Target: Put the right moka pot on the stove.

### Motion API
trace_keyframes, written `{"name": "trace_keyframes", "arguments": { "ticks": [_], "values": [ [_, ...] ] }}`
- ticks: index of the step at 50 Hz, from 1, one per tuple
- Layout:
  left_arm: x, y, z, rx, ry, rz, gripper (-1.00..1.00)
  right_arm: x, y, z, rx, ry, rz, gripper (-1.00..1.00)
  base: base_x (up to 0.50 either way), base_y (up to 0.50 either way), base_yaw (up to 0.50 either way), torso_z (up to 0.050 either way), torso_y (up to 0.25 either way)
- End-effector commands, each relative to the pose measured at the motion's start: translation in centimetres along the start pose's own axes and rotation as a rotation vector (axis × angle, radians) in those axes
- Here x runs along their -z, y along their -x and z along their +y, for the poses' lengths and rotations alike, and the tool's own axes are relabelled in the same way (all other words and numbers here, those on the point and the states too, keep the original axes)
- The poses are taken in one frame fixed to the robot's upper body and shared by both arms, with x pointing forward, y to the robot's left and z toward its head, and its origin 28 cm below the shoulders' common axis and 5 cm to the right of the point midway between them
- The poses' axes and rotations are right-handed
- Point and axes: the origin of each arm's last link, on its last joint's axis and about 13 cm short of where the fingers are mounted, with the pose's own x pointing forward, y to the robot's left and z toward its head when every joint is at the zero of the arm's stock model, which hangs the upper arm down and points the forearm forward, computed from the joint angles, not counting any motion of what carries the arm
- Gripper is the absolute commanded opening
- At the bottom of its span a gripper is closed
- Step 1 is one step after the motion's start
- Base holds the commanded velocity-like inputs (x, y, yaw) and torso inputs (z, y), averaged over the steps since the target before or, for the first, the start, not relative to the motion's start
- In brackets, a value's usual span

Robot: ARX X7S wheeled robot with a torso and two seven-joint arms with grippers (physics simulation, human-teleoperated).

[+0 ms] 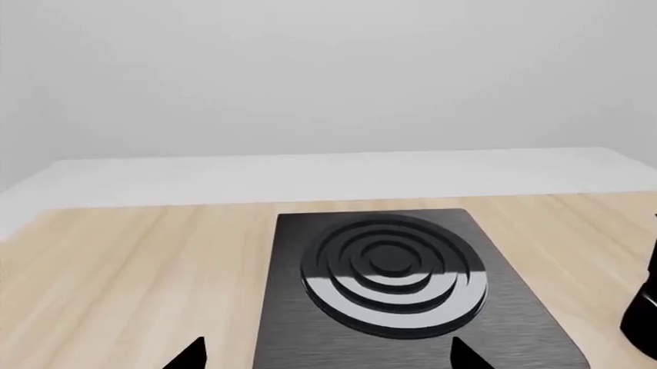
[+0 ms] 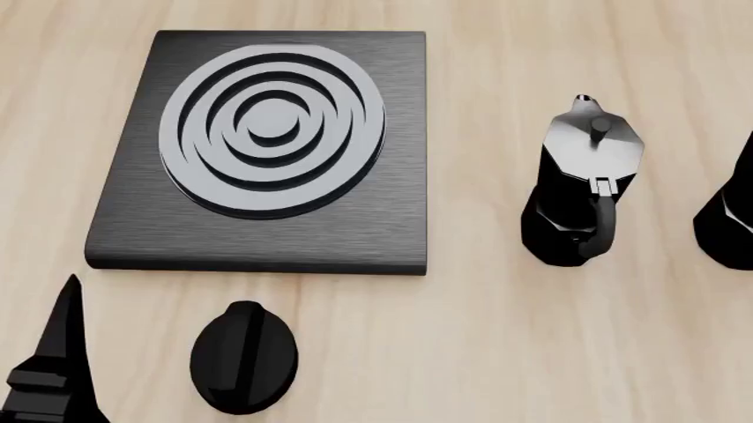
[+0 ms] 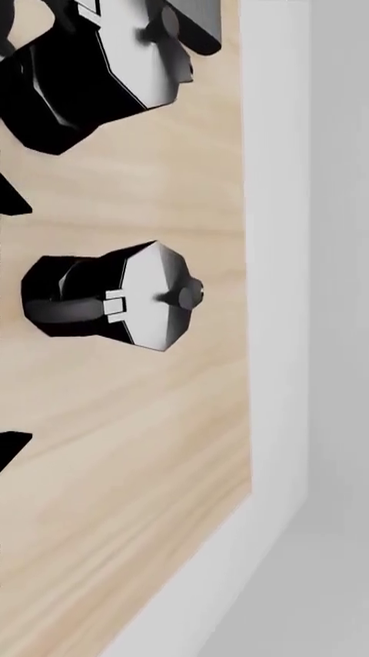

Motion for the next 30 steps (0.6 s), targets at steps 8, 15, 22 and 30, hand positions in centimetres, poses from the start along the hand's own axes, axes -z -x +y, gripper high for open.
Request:
{"name": "trace_keyframes", "arguments": {
  "ticks": [8, 15, 22, 30],
  "values": [
    [0.2, -0.1, 0.0, -0.001, -0.003, 0.002, 1.00, 0.9, -2.0, -0.7, -0.022, 0.012, 0.042, 1.00, 0.00, 0.00, 0.00, 0.000, 0.000],
    [0.0, -0.1, 0.1, -0.011, 0.000, -0.003, 1.00, 0.9, -2.5, -0.8, -0.032, 0.013, 0.053, 1.00, 0.00, 0.00, 0.00, 0.000, 0.000],
    [0.0, -0.1, 0.1, -0.020, 0.003, -0.001, 1.00, 0.5, -3.1, -0.6, -0.046, 0.026, 0.060, 1.00, 0.00, 0.00, 0.00, 0.000, 0.000],
    [0.0, -0.1, 0.1, -0.023, -0.005, -0.003, 1.00, 0.5, -4.1, -0.6, -0.058, 0.019, 0.066, 1.00, 0.00, 0.00, 0.00, 0.000, 0.000]
  ]
}}
